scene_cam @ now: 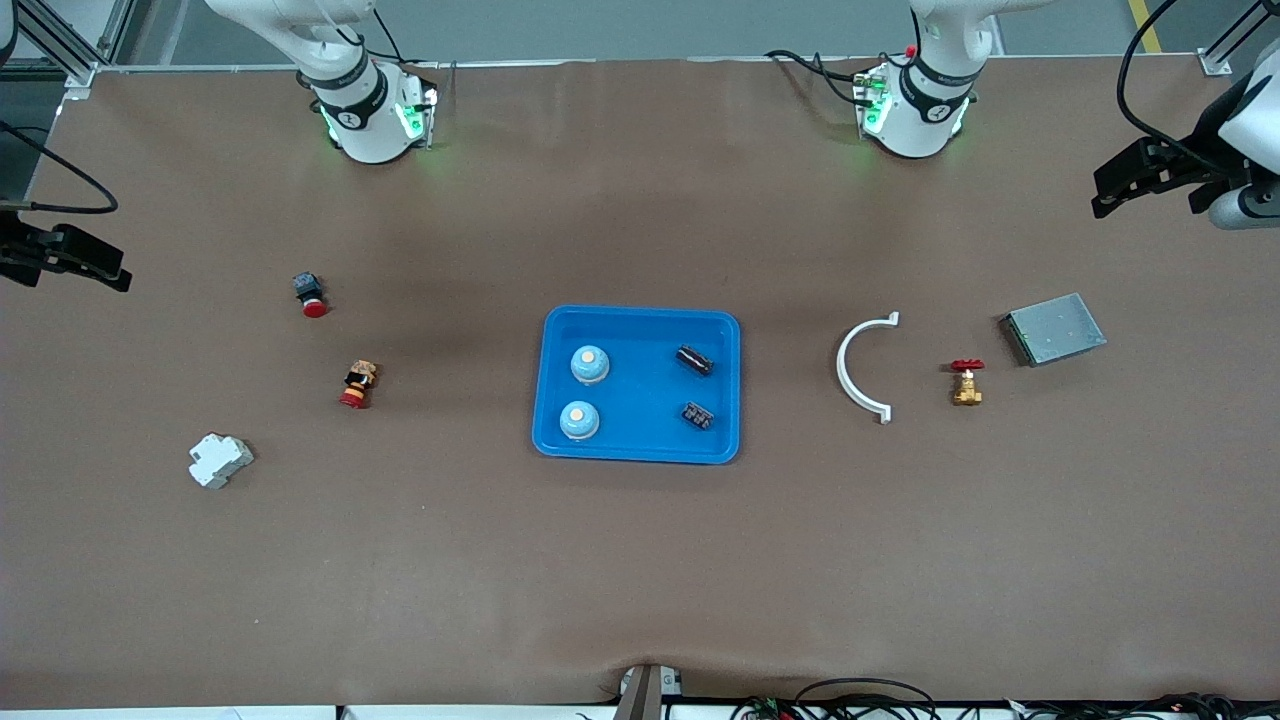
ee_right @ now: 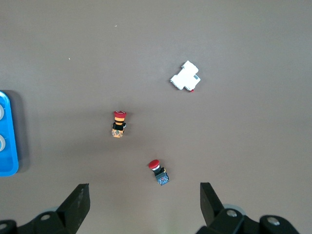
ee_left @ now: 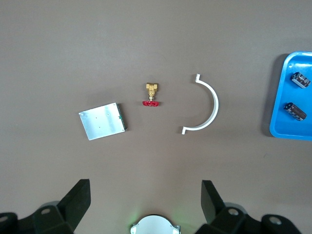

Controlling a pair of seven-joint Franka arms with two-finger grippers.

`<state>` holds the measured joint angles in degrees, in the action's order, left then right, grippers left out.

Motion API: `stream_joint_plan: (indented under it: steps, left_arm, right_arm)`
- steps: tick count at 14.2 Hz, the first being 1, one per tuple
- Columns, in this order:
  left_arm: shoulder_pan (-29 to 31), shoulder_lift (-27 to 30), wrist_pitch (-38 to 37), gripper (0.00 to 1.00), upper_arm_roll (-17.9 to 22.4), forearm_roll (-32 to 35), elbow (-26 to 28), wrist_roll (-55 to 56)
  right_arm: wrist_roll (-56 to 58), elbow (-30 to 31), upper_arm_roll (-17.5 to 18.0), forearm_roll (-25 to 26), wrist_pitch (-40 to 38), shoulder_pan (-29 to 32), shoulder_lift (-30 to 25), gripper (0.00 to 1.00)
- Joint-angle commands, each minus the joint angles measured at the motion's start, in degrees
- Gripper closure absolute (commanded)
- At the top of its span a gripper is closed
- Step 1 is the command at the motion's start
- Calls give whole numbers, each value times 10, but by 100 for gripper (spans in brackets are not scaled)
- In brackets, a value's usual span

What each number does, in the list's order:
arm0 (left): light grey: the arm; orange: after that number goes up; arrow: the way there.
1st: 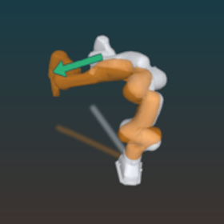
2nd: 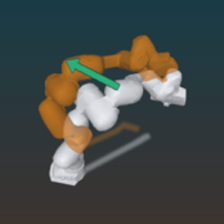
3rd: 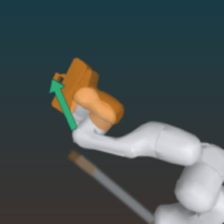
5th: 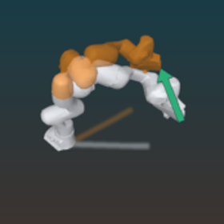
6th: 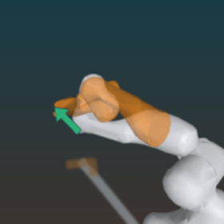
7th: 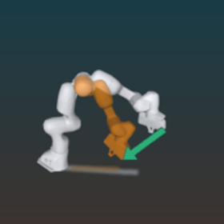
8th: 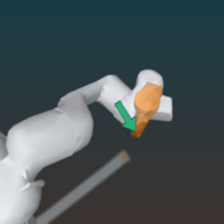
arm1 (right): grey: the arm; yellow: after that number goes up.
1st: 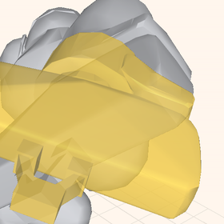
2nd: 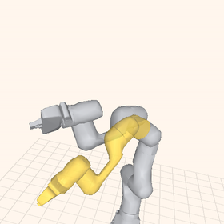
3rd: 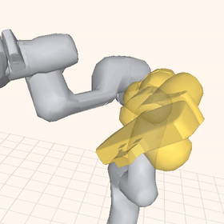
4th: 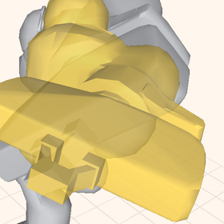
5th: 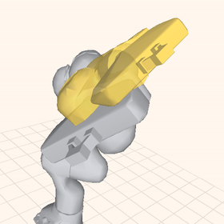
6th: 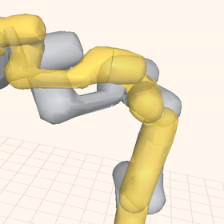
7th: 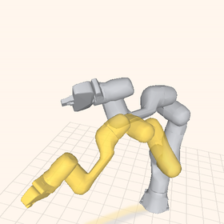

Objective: Place electrolytic capacitor and blue bell in tray

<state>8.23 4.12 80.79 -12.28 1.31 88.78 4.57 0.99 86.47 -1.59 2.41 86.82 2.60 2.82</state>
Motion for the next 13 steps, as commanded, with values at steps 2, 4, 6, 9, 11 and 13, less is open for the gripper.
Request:
stream_joint_plan:
  steps: [2,4,6,9,11,13]
  left_arm:
    - [2,5,-8,0,-4,1,-11,-8]
    - [2,2,-9,0,-4,0,-18,-4]
    - [0,2,-9,0,-4,0,-18,-3]
    - [1,1,-9,0,-4,-11,-22,-3]
    - [4,1,-9,0,-3,-21,-23,0]
    - [0,1,-9,0,-4,-18,-23,2]
  right_arm:
    - [1,-10,-37,-62,4,-9,3,0]
    - [1,-7,-40,-68,11,-11,2,0]
    - [1,11,-40,-68,47,-11,-1,0]
    - [1,22,-41,-67,70,-18,-5,0]
    - [2,23,-40,-65,68,-19,-11,0]
    - [2,27,-38,-44,58,-20,-26,0]
